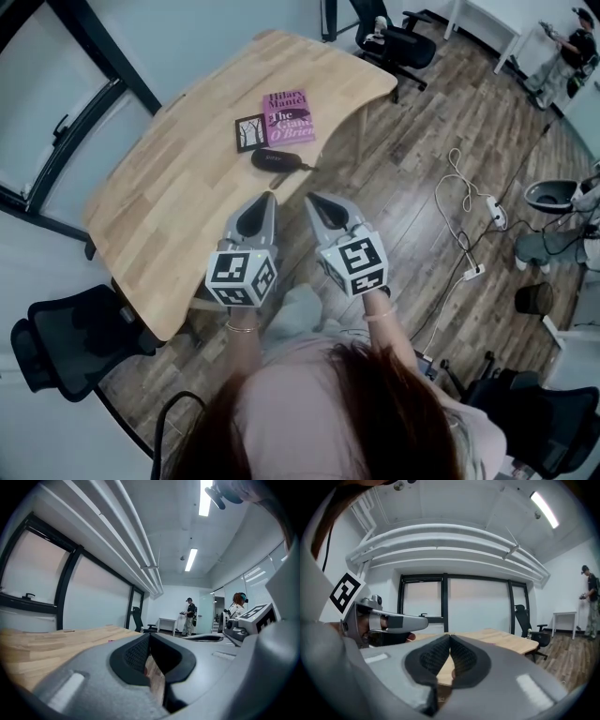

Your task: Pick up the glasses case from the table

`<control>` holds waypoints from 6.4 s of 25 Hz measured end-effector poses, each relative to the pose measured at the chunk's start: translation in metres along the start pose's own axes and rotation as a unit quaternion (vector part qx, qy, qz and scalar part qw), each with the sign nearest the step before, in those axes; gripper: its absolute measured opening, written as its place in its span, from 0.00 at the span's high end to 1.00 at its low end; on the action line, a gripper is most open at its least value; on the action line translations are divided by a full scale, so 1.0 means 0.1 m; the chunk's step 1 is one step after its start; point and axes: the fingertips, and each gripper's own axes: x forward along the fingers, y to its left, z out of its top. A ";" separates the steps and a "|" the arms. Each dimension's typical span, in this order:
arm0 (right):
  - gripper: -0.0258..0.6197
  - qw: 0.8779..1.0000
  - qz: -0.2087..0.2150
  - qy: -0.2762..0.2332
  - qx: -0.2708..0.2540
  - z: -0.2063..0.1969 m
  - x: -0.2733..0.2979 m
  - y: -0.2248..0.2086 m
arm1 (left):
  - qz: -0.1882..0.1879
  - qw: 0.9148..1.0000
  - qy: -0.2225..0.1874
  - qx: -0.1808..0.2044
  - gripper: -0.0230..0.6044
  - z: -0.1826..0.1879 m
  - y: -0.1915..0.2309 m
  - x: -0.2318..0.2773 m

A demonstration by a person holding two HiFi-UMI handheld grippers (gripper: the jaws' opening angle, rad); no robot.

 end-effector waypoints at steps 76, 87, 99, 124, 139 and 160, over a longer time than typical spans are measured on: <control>0.53 0.917 0.232 0.304 -0.115 -1.89 3.00 -0.75 | 0.043 0.997 0.044 -0.054 0.95 -0.59 2.08 2.22; 0.48 0.887 0.256 0.357 -0.145 -2.25 3.08 -0.78 | 0.076 0.992 0.071 -0.073 0.95 -0.84 2.25 2.24; 0.45 0.863 0.280 0.392 -0.156 -2.47 3.08 -0.71 | 0.090 0.989 0.074 -0.088 0.95 -0.92 2.33 2.19; 0.44 0.906 0.227 0.341 -0.110 -2.22 3.03 -0.74 | 0.092 0.989 0.076 -0.087 0.95 -0.95 2.35 1.92; 0.44 0.947 0.157 0.272 -0.065 -1.80 2.85 -0.79 | 0.062 0.994 0.063 -0.065 0.95 -0.75 2.17 1.73; 0.44 0.978 0.076 0.196 -0.004 -1.21 2.53 -0.64 | 0.022 0.999 0.035 -0.035 0.95 -0.45 1.96 1.41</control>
